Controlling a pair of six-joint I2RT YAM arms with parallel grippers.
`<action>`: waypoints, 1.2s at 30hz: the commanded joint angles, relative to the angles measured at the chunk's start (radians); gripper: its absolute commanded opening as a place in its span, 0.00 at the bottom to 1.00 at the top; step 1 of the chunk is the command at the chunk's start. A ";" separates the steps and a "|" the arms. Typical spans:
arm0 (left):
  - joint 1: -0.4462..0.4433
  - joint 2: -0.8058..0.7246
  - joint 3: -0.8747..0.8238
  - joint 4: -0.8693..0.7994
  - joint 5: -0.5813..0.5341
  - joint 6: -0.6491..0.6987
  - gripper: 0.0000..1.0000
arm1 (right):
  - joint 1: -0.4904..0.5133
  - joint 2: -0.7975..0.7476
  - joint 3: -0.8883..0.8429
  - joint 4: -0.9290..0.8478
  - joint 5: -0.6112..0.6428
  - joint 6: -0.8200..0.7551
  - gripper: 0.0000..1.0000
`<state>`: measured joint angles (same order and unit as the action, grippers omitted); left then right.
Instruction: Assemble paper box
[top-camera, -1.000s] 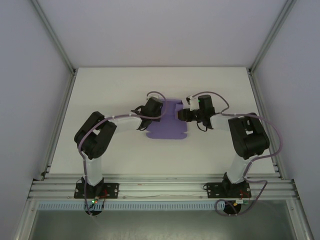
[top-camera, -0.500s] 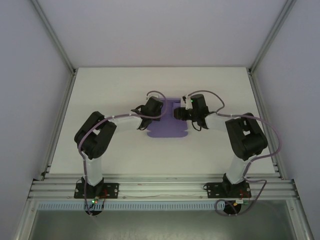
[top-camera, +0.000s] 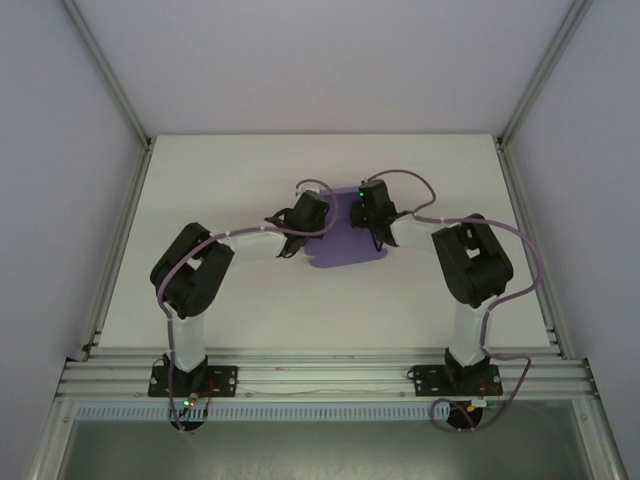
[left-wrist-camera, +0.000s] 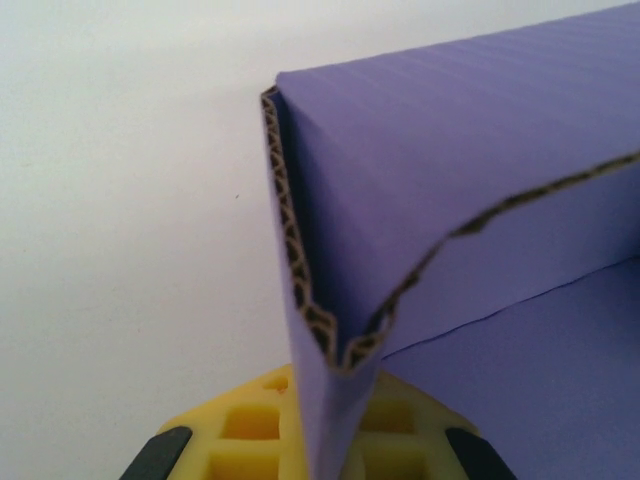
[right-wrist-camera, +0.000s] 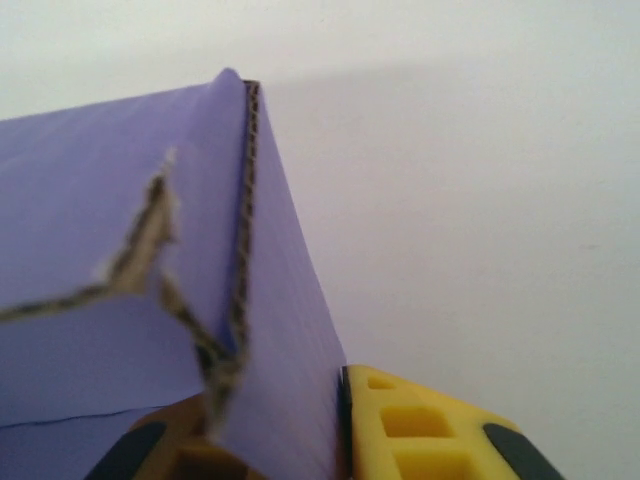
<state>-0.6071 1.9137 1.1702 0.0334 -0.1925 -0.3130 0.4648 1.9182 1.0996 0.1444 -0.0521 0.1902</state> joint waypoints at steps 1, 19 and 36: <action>-0.035 0.025 0.012 -0.062 0.041 0.026 0.00 | -0.004 0.035 0.027 -0.109 0.216 0.058 0.07; -0.037 0.031 0.036 -0.121 -0.072 -0.088 0.00 | 0.011 0.096 0.149 -0.494 0.776 0.400 0.00; -0.037 0.035 0.036 -0.101 -0.010 -0.076 0.00 | -0.035 -0.136 -0.176 0.110 0.193 0.073 0.41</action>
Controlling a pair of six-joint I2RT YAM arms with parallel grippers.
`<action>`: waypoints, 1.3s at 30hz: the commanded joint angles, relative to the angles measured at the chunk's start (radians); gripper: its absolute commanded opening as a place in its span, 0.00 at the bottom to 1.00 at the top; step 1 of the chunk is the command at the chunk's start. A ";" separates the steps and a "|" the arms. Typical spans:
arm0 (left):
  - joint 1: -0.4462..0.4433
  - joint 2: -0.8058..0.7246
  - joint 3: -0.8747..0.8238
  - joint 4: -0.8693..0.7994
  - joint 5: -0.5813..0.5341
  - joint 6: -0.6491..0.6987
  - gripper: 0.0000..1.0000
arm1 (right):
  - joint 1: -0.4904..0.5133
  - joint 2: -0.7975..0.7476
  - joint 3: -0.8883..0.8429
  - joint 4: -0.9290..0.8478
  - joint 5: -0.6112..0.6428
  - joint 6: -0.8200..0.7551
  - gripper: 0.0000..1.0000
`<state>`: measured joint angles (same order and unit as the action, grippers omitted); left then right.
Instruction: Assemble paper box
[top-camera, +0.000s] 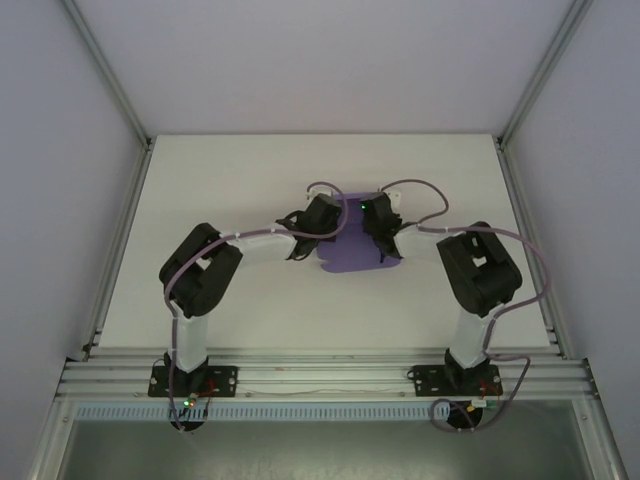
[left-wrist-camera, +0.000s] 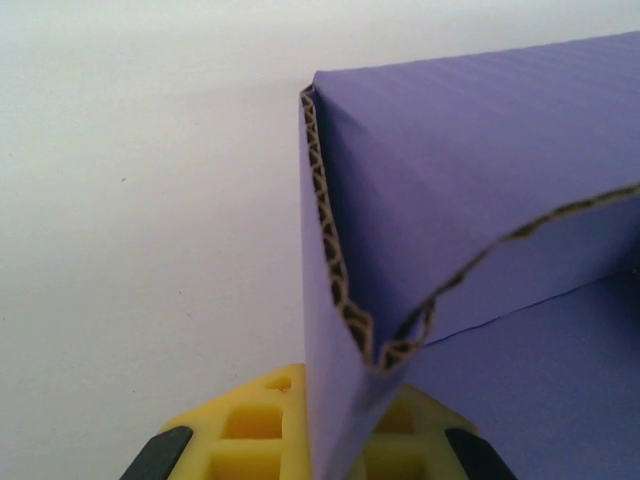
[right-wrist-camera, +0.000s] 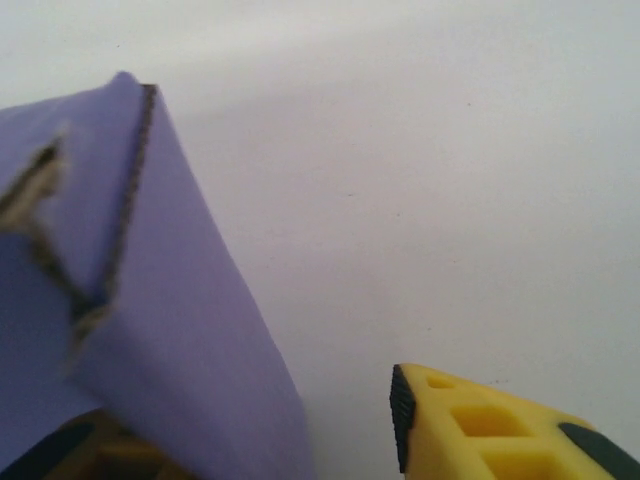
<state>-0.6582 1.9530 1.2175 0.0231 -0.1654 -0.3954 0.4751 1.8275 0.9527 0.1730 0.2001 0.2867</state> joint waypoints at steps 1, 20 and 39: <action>0.014 -0.007 -0.017 -0.088 -0.039 0.003 0.00 | -0.049 -0.057 -0.043 0.099 -0.093 -0.030 0.41; 0.014 0.018 0.031 -0.137 -0.060 0.024 0.00 | -0.064 -0.344 -0.161 0.014 -0.265 -0.044 1.00; 0.040 -0.008 0.380 -1.014 0.164 0.689 0.00 | -0.142 -0.712 -0.173 -0.517 -0.158 0.043 1.00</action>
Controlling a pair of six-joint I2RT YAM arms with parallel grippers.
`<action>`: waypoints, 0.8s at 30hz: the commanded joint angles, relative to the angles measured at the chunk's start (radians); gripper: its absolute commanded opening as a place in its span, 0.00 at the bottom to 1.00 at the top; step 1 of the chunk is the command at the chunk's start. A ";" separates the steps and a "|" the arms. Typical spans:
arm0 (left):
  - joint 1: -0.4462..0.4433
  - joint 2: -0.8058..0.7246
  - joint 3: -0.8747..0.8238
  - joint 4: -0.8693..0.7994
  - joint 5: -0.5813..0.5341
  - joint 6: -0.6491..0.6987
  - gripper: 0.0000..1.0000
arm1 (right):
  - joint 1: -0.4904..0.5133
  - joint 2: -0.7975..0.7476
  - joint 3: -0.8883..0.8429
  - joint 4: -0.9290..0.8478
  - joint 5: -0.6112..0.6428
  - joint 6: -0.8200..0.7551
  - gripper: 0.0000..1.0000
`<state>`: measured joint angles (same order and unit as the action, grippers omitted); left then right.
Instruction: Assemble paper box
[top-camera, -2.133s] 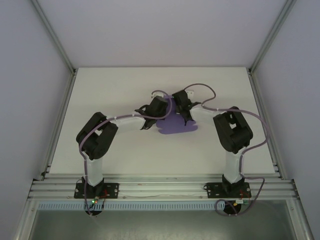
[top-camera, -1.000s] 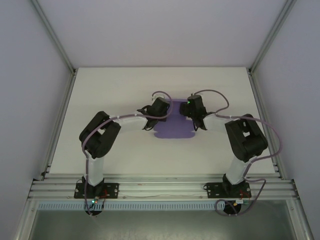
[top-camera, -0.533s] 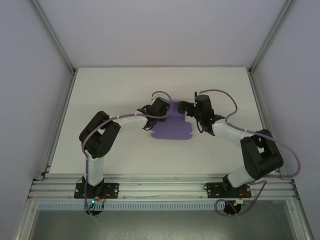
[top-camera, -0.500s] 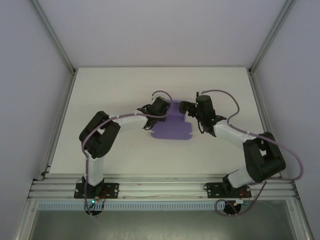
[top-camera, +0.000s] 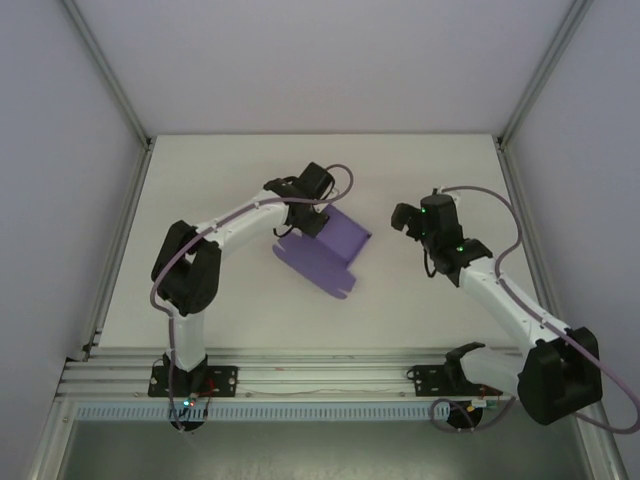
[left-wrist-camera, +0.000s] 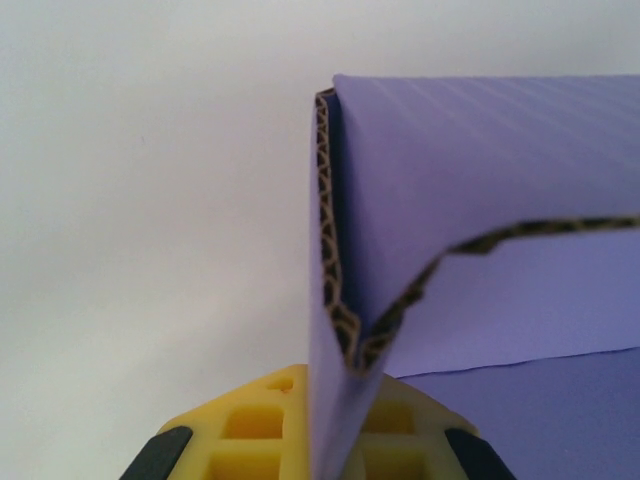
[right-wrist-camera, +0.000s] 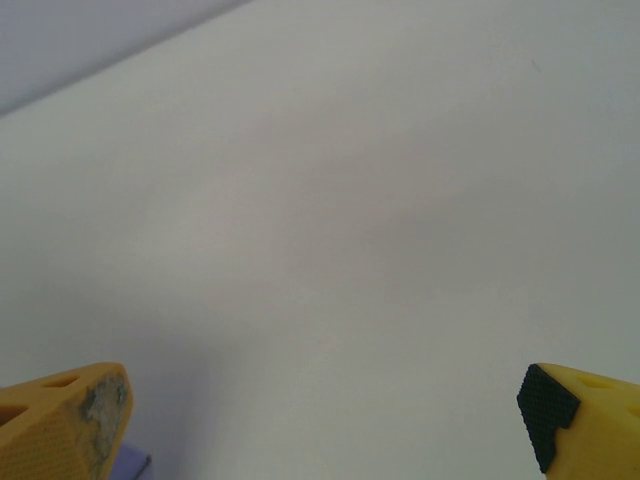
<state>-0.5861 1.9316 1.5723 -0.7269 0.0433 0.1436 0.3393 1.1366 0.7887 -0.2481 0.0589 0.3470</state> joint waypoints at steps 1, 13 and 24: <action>-0.040 0.022 0.042 -0.302 -0.069 0.164 0.00 | -0.007 -0.021 -0.012 -0.103 -0.017 -0.016 1.00; -0.084 0.271 0.236 -0.467 -0.271 0.133 0.00 | -0.011 0.008 -0.028 -0.105 -0.027 -0.029 1.00; -0.130 0.603 0.410 -0.437 -0.504 0.027 0.00 | -0.010 0.026 -0.016 -0.125 0.018 -0.013 1.00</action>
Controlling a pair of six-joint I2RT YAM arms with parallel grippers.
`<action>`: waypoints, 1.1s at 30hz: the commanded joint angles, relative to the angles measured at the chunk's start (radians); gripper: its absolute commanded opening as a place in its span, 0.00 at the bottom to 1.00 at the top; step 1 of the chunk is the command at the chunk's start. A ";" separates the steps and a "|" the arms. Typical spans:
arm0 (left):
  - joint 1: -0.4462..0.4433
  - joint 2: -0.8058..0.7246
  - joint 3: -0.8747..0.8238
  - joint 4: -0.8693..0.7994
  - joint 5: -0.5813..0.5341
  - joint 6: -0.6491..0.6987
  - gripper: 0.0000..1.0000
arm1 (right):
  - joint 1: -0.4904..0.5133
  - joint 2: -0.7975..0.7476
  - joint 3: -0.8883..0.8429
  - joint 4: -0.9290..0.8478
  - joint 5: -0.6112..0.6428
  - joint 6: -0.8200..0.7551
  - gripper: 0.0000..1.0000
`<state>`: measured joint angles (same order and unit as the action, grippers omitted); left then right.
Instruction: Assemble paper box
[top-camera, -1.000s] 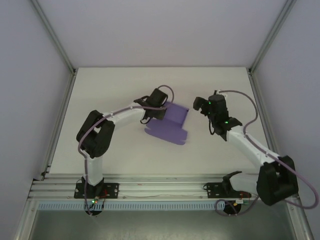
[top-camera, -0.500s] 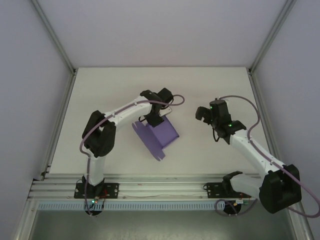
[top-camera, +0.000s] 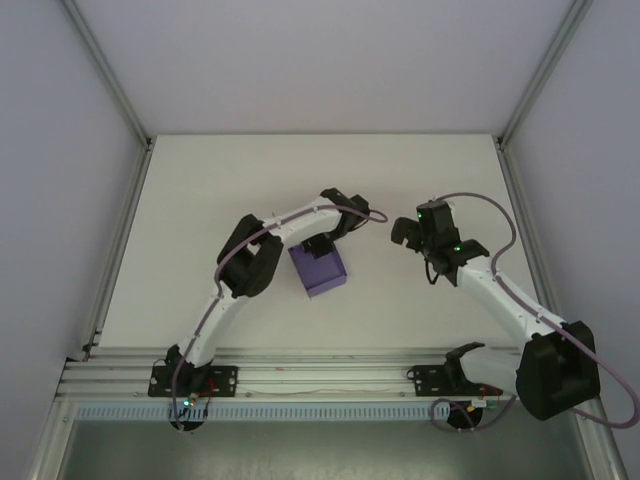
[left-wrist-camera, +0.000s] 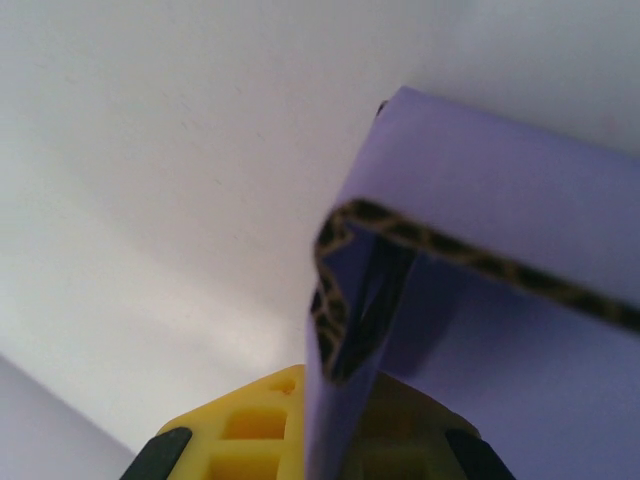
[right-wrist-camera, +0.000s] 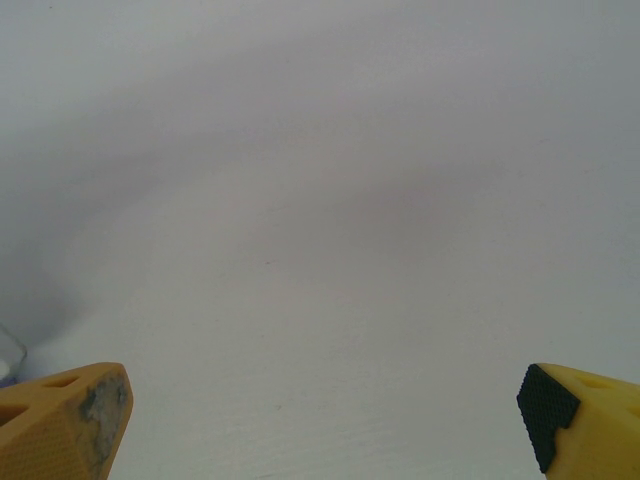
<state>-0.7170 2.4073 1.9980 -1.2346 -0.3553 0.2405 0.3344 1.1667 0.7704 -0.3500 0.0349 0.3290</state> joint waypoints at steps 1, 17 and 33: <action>-0.002 0.130 -0.033 0.107 -0.124 -0.081 0.00 | -0.006 -0.009 0.001 -0.023 0.046 0.007 1.00; -0.016 -0.142 -0.231 0.404 -0.067 0.005 0.52 | -0.006 -0.077 -0.015 -0.023 -0.007 0.002 1.00; -0.009 -0.422 -0.300 0.455 0.098 0.106 0.81 | -0.015 -0.170 -0.020 -0.016 -0.046 -0.048 1.00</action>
<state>-0.7315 2.0495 1.7004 -0.8154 -0.2974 0.3466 0.3298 1.0134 0.7425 -0.3561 -0.0181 0.3004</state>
